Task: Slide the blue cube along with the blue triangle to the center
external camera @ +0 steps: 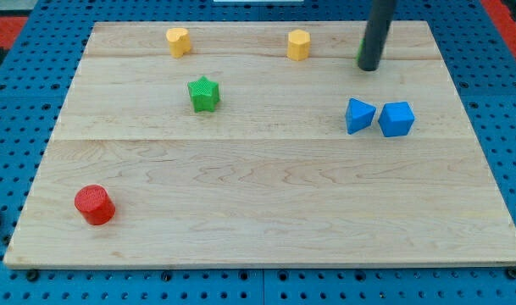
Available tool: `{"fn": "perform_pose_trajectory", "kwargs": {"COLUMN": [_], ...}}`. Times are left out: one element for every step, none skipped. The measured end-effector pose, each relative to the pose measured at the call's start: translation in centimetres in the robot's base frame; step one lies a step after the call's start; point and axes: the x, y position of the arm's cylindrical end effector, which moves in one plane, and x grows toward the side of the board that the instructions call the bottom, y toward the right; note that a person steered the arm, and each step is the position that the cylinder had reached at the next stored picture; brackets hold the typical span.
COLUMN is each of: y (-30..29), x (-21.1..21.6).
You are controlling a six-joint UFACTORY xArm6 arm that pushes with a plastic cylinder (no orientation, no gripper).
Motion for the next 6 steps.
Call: {"fn": "perform_pose_trajectory", "kwargs": {"y": [2.4,0.5,-8.1,-3.5,8.2,3.4], "x": [-1.0,1.7,8.3,7.4,6.7,11.7]}}
